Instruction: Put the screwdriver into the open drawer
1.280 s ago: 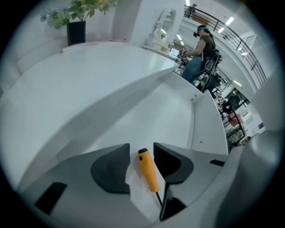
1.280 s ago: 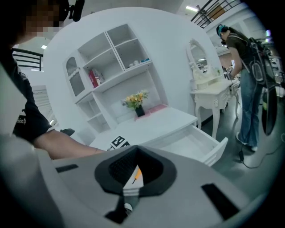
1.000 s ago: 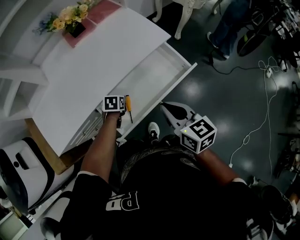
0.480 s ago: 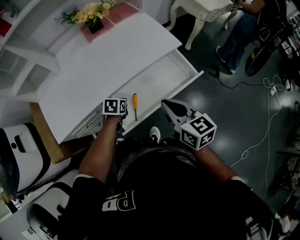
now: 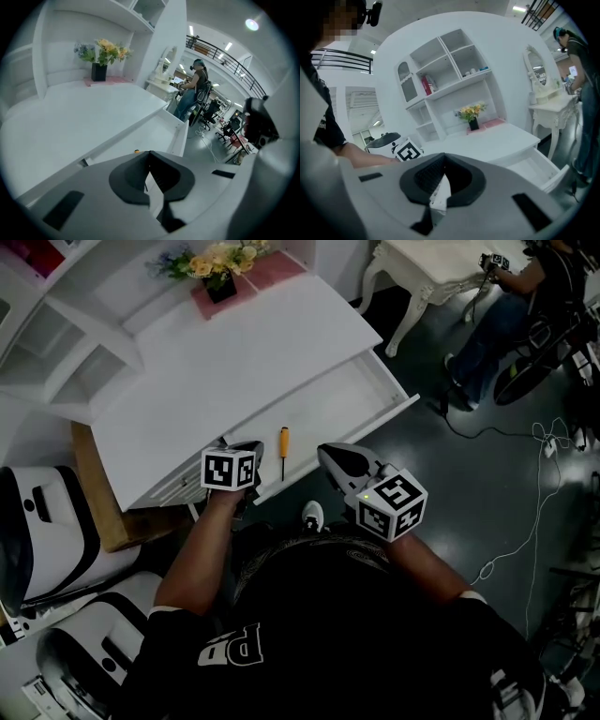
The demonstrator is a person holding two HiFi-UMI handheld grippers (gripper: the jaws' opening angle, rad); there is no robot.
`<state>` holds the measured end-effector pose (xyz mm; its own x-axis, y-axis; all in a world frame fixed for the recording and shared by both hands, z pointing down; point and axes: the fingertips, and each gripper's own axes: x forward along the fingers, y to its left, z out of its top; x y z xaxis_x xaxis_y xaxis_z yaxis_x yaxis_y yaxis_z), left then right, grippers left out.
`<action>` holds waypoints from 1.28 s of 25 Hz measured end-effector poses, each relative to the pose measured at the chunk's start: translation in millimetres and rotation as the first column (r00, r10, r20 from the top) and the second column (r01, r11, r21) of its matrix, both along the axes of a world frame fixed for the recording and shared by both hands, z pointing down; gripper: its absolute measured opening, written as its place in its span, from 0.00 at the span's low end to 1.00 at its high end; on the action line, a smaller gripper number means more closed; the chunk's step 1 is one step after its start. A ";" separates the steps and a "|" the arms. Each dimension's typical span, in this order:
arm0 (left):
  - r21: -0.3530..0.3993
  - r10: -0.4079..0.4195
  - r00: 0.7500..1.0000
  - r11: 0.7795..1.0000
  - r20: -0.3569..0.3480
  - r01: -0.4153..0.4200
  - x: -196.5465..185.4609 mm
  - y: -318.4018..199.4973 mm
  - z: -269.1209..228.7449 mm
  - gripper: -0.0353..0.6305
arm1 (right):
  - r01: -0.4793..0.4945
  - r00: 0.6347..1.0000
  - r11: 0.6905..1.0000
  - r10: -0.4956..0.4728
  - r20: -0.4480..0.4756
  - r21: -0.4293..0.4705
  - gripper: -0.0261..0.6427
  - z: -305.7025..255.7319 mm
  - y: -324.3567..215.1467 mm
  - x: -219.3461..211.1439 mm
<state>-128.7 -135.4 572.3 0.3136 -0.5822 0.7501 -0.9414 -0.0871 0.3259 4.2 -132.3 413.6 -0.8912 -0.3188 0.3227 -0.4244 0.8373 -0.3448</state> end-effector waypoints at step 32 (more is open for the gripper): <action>0.348 0.294 0.951 0.905 -0.100 -0.243 -30.5 216.0 -150.2 0.08 | -0.183 0.983 0.983 0.183 -0.015 -0.003 0.05 -18.7 210.4 -89.6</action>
<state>-159.3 80.6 422.1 0.5840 -0.6652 0.4652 -0.8111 -0.4552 0.3673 -85.4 78.1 394.9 -0.8133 -0.4742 0.3370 -0.5750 0.7436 -0.3412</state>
